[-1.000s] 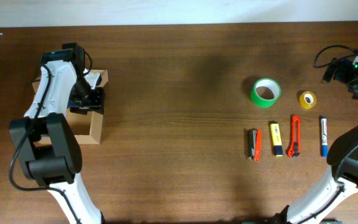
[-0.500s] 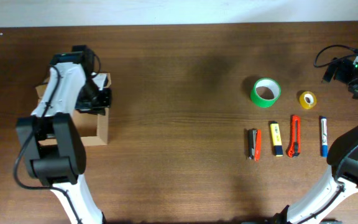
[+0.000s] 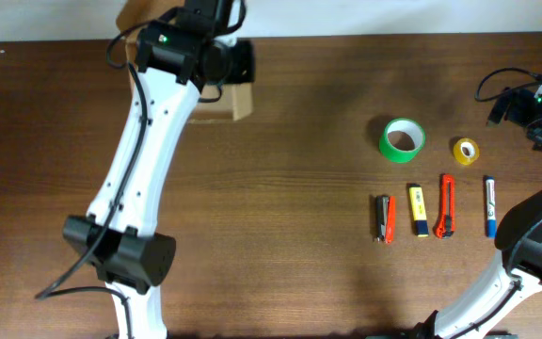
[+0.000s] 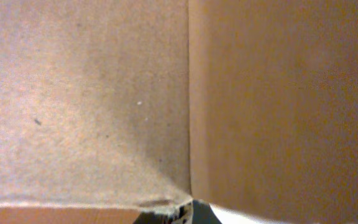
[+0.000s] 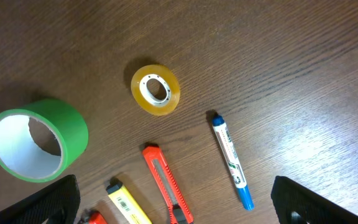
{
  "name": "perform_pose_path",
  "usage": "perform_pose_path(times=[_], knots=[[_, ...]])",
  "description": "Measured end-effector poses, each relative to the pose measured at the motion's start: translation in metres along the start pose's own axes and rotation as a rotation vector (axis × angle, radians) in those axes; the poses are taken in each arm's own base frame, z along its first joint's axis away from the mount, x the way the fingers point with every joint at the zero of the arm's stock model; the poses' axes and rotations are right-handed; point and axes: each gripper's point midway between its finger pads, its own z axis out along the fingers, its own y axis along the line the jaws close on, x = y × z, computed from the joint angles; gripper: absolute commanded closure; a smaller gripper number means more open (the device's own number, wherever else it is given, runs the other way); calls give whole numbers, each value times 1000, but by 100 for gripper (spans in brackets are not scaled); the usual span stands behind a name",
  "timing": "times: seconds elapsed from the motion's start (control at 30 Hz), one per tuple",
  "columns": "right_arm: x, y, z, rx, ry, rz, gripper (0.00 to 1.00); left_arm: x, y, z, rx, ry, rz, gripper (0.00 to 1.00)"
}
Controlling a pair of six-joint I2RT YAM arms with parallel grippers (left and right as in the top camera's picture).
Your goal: Pack container
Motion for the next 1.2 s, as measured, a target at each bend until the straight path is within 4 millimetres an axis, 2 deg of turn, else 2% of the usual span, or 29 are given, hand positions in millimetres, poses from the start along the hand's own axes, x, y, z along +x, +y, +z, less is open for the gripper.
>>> perform_pose_path(times=[0.07, 0.13, 0.27, 0.37, 0.5, 0.6, 0.7, 0.83, 1.07, 1.2], knots=[[1, 1, 0, -4, 4, 8, 1, -7, -12, -13, 0, -44, -18, 99], [2, 1, 0, -9, 10, 13, 1, -4, -20, -17, -11, -53, -42, 98], [3, 3, 0, -17, 15, 15, 1, 13, -32, -6, -61, -15, -61, 98], [4, 4, 0, -21, 17, 17, 1, 36, -50, 13, -98, 45, -43, 98], [5, 4, 0, -26, 20, 17, 1, 83, -78, 56, -136, 171, 18, 98], [5, 6, 0, -36, 22, 17, 1, 116, -88, 84, -173, 260, 36, 99], [6, 7, 0, -41, 25, 18, 1, 132, -92, 103, -197, 298, 16, 98], [7, 10, 0, -45, 27, 13, 1, 133, -94, 119, -198, 286, -29, 98], [9, 24, 0, -51, 31, -18, 1, 121, -104, 125, -162, 230, -65, 98], [10, 33, 1, -54, 32, -41, 1, 122, -105, 132, -161, 229, -66, 98]])
